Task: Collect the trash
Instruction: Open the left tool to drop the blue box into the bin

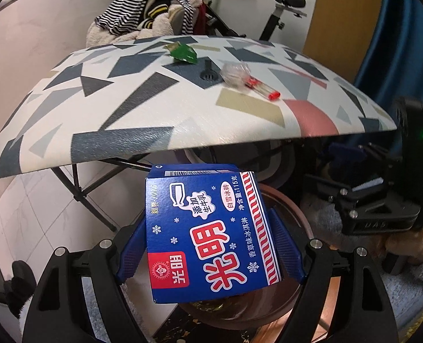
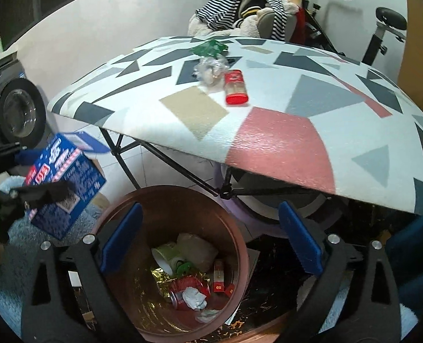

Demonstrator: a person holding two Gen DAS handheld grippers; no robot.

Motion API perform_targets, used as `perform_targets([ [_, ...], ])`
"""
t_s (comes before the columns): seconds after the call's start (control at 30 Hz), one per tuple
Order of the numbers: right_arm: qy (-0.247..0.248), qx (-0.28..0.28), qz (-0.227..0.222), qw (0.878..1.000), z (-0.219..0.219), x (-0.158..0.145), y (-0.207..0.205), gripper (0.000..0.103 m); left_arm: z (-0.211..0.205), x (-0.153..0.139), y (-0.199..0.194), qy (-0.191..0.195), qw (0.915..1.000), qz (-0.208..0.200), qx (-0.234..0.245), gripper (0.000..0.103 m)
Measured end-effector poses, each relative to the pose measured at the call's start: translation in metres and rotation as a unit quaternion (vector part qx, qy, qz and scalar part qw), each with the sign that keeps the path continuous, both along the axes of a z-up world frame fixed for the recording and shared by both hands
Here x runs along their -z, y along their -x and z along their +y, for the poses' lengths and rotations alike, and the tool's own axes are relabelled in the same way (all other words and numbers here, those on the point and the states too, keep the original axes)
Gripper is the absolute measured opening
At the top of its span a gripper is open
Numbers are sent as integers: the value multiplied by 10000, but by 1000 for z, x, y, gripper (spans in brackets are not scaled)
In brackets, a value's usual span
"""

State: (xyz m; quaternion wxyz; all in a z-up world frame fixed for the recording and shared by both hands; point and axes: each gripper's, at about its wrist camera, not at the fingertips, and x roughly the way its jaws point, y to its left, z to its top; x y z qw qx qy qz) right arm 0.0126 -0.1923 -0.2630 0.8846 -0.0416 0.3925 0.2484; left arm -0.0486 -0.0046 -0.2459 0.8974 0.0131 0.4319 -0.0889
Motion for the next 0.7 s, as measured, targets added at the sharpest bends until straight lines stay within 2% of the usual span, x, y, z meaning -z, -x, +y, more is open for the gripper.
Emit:
perform_targets([
  [0.2,-11,-4,-10,10000,-3,-1,2,95,-5,6,-1,-129,9998,126,86,78],
  [0.53,2,39,14,10000,-2,0,0,95,-7,9,-3,-115,9997,210,71,79],
  [0.63,17,78,14,10000,-2,1,-1,95,-6,11,-4,-123,9996,264,53,81],
  [0.7,50,140,19,9999,-3,1,-2,96,-5,11,-5,-111,9996,274,23,88],
])
